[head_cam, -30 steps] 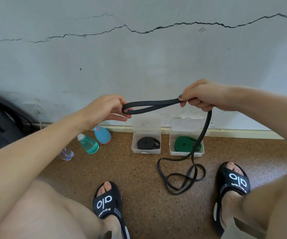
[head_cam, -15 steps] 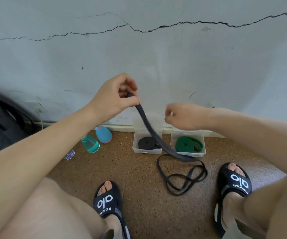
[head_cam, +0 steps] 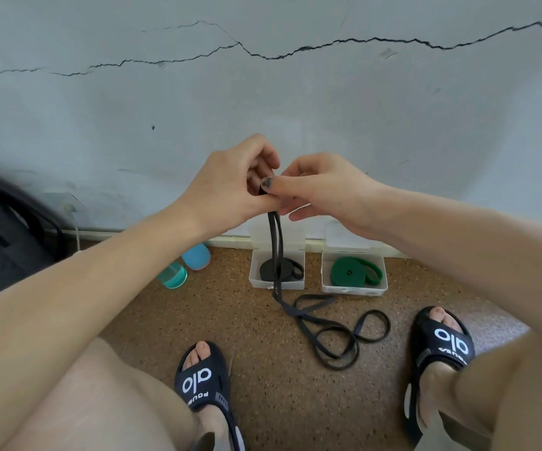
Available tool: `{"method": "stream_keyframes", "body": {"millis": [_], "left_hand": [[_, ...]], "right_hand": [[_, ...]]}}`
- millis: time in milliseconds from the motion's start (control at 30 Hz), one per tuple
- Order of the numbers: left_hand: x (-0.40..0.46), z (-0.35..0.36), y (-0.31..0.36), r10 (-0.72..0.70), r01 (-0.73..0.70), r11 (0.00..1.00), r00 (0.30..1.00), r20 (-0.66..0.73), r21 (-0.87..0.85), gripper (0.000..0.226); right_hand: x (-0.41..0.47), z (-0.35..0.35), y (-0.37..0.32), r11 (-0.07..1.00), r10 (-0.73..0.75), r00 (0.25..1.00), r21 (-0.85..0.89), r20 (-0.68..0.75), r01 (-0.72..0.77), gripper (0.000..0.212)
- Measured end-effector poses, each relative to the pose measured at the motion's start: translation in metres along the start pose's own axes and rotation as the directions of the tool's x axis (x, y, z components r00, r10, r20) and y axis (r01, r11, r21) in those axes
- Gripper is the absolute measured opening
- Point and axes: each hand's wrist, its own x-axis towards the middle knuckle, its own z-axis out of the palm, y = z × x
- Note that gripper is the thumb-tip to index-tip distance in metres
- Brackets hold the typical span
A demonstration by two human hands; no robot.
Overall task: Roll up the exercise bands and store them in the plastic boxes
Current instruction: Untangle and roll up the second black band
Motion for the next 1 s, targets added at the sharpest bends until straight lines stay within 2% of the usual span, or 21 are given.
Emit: {"method": "stream_keyframes", "body": {"millis": [233,333,433,600,733,900,1000], "left_hand": [[0.000,-0.002,0.003,0.037,-0.037,0.998,0.999,0.002,0.045,0.043],[0.000,-0.007,-0.002,0.018,-0.019,1.000,1.000,-0.012,-0.018,0.030],[-0.001,-0.009,-0.003,0.052,-0.051,0.999,0.999,-0.017,0.017,0.016],[-0.001,-0.010,-0.004,0.027,-0.027,0.999,0.999,-0.019,-0.019,0.013],[-0.001,-0.009,-0.004,0.042,-0.041,0.999,0.999,-0.009,0.021,0.012],[0.001,-0.009,-0.006,0.120,-0.127,0.974,0.991,0.052,0.185,0.012],[0.001,-0.008,-0.006,0.110,-0.116,0.982,0.993,0.045,0.151,0.010]], "right_hand": [[0.000,-0.004,0.000,0.997,0.012,1.000,0.079,-0.025,-0.010,0.027],[0.000,-0.012,-0.002,0.978,0.045,0.998,0.203,0.032,-0.051,0.018],[0.000,-0.015,-0.003,0.952,0.063,0.995,0.294,0.076,-0.083,0.007],[0.002,-0.018,-0.004,0.940,0.081,0.991,0.322,0.103,-0.111,0.004],[0.003,-0.019,-0.002,0.928,0.113,0.985,0.340,0.127,-0.150,0.005],[0.007,-0.017,0.000,0.931,0.160,0.983,0.318,0.085,-0.179,0.010],[0.008,-0.016,-0.001,0.914,0.151,0.987,0.373,0.061,-0.163,0.016]]}}
